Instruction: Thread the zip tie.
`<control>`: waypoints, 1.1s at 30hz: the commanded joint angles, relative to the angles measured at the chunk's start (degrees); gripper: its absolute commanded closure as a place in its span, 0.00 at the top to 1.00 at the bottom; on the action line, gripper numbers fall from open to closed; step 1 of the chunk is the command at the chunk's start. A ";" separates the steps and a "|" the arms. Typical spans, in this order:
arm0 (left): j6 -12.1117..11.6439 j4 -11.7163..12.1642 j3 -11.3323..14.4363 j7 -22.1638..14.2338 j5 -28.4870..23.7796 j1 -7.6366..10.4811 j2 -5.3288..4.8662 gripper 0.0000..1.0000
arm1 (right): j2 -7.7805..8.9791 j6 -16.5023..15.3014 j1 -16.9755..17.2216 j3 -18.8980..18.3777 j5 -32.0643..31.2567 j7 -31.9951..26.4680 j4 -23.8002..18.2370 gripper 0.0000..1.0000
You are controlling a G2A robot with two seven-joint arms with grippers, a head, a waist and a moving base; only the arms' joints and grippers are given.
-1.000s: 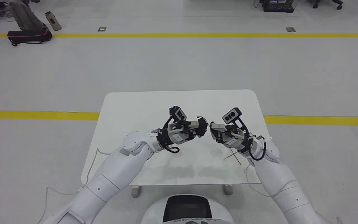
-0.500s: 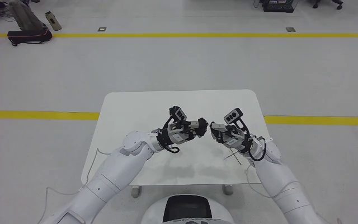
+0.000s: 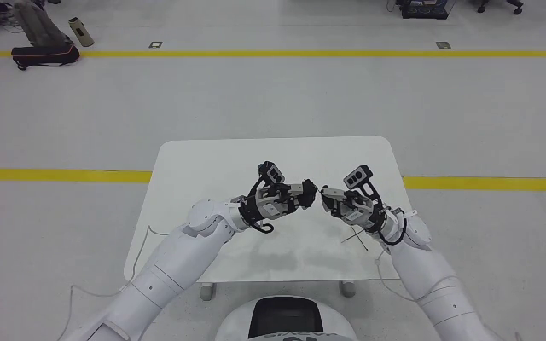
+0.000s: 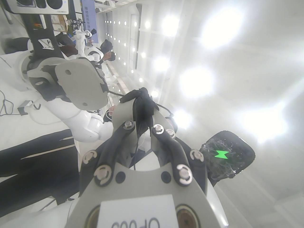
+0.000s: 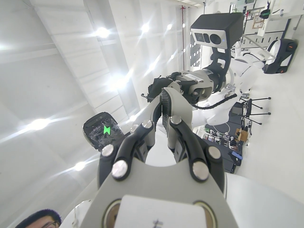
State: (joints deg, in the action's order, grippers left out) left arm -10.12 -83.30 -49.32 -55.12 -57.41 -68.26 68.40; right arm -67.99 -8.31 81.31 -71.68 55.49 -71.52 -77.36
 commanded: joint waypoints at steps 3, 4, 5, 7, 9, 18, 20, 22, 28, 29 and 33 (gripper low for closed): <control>0.00 0.00 0.00 0.00 0.00 0.00 0.00 0.00 | 0.04 -0.08 -0.05 -0.04 -0.84 0.20 0.25 0.00; 0.00 0.00 0.00 0.00 0.00 0.00 0.00 0.00 | 0.05 -0.12 -0.08 -0.05 -1.09 0.26 0.30 0.00; 0.00 0.00 0.00 0.00 0.00 0.00 0.00 0.00 | 0.06 -0.16 -0.09 -0.04 -1.38 0.33 0.37 0.00; 0.00 0.00 0.00 0.00 0.00 0.00 0.00 0.00 | 0.09 -0.20 -0.15 -0.06 -1.83 0.43 0.50 0.00; 0.00 0.00 0.00 0.00 0.00 0.00 0.00 0.00 | 0.14 -0.25 -0.19 -0.09 -2.48 0.51 0.60 0.00; 0.00 0.00 0.00 0.00 0.00 0.00 0.00 0.00 | 0.37 -0.41 -0.46 -0.03 -5.70 0.62 0.76 0.00; 0.00 0.00 0.00 0.00 0.00 0.00 0.00 0.00 | 0.40 -0.40 -0.47 0.05 -6.11 0.63 0.78 0.00; 0.00 0.00 0.00 0.00 0.00 0.00 0.00 0.00 | 0.45 -0.41 -0.48 0.08 -6.63 0.65 0.80 0.00; 0.00 0.00 0.00 0.00 0.00 0.00 0.00 0.00 | 0.62 -0.22 -0.61 0.45 -8.78 0.39 1.06 0.00; 0.00 0.00 0.00 0.00 0.00 0.00 0.00 0.00 | 0.66 -0.22 -0.64 0.59 -9.45 0.38 1.13 0.00; 0.00 0.00 0.00 0.00 0.00 0.00 0.00 0.00 | 0.75 -0.30 -0.67 0.96 -10.73 0.28 1.29 0.00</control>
State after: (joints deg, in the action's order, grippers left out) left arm -10.12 -83.30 -49.32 -55.12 -57.41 -68.26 68.40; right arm -67.26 -8.55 80.65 -70.78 45.04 -71.20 -76.11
